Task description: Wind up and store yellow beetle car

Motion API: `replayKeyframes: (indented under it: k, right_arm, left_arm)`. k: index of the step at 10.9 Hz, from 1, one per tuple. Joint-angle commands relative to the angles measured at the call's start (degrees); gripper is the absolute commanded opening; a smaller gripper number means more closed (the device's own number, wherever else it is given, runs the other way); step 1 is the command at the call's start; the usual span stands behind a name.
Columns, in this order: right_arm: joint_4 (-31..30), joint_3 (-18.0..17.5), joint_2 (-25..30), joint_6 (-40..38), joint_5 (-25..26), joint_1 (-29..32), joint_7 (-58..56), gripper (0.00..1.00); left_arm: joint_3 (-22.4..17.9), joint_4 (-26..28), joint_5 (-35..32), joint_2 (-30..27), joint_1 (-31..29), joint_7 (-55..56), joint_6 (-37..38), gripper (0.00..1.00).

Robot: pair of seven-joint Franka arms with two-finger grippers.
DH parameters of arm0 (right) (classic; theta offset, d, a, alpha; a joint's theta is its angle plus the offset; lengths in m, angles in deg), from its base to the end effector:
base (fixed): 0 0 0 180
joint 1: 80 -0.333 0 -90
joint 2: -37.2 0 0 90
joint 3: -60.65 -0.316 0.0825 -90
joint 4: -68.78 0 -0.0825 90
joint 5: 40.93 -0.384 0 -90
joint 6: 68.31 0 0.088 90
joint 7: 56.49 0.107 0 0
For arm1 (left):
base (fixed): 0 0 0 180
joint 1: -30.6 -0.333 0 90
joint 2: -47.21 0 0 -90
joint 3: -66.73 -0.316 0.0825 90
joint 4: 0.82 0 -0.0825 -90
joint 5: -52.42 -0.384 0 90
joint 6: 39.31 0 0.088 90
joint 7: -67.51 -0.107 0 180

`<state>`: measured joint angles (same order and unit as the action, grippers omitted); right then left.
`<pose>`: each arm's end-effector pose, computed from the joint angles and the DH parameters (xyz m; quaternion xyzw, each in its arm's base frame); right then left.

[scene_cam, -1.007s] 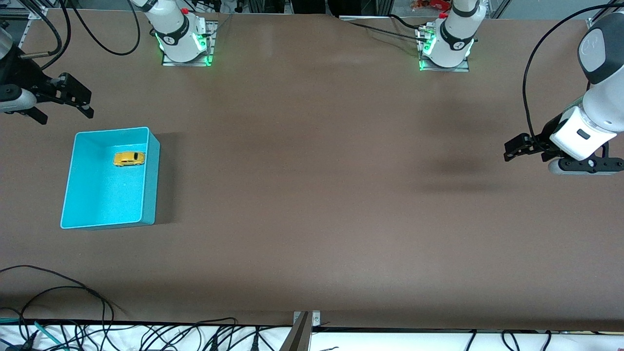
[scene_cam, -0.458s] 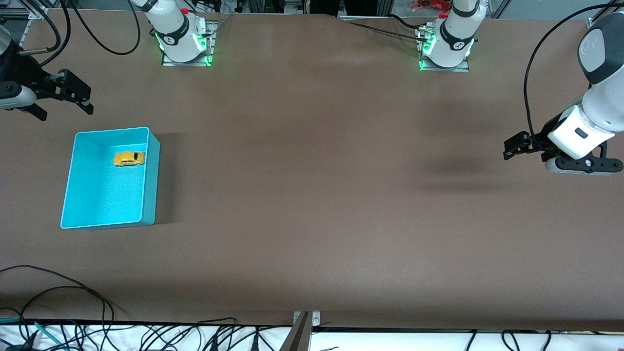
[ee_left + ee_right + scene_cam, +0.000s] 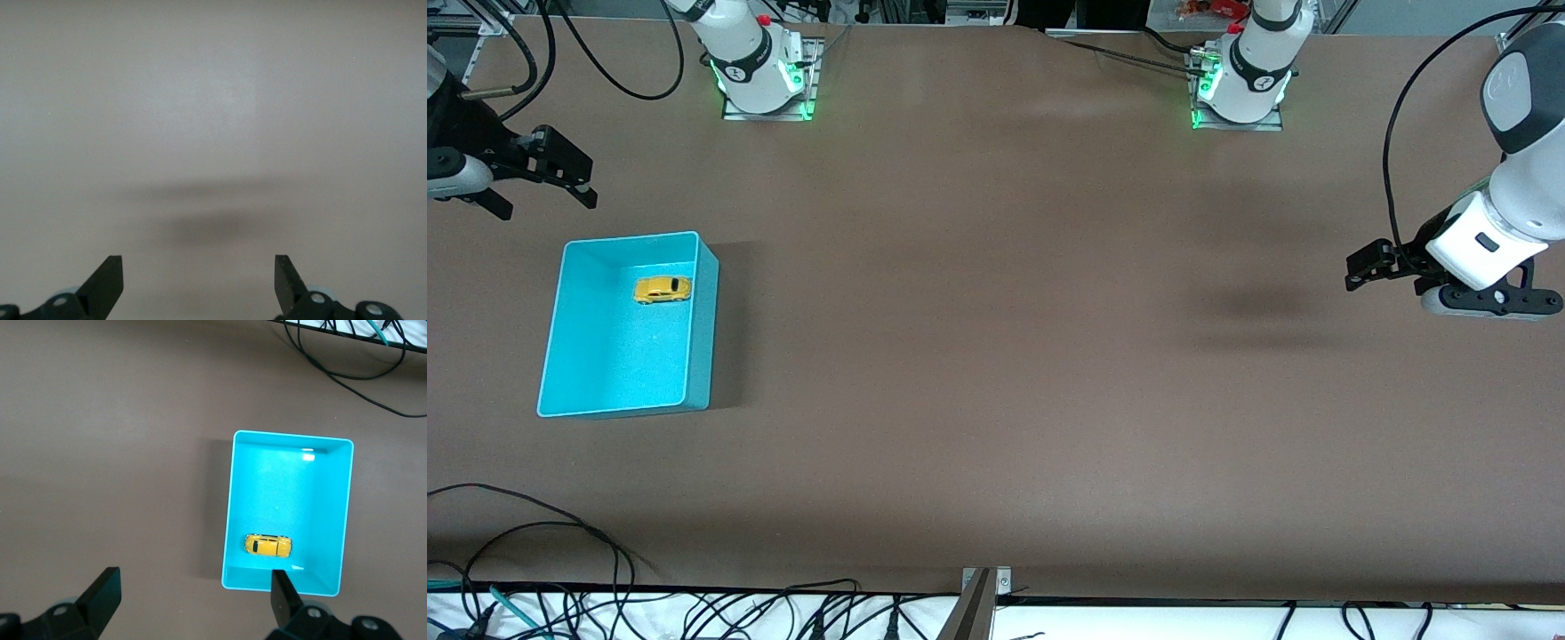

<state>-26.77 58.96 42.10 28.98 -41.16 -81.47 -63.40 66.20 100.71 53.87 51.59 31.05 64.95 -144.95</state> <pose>0.5390 0.0308 0.6369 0.9945 0.0875 0.0579 0.0012 0.5858 -0.0013 0.5085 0.9998 -0.0182 -0.0021 0.0119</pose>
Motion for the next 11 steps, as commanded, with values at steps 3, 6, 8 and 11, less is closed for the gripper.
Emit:
replayKeyframes:
  k: [3, 6, 8, 11]
  right_arm:
    - [1.8, -0.2, -0.8, -1.2, 0.1, 0.3, 0.5, 1.00]
    - [1.8, -0.2, -0.8, -1.2, 0.1, 0.4, 0.3, 1.00]
    - [1.8, -0.2, -0.8, -1.1, 0.1, 0.3, 1.7, 1.00]
    - [1.8, -0.7, -0.8, -1.4, 0.3, 0.2, 4.5, 1.00]
  left_arm:
    - [0.2, -0.4, -0.7, -0.2, -0.4, -1.1, 0.8, 1.00]
    - [0.2, -0.4, -0.6, -0.2, -0.4, -1.1, 0.8, 1.00]
    - [0.2, -0.4, -0.6, -0.1, -0.4, -1.2, 0.8, 1.00]
    - [0.2, -0.4, -0.7, -0.1, -0.4, -1.1, 0.8, 1.00]
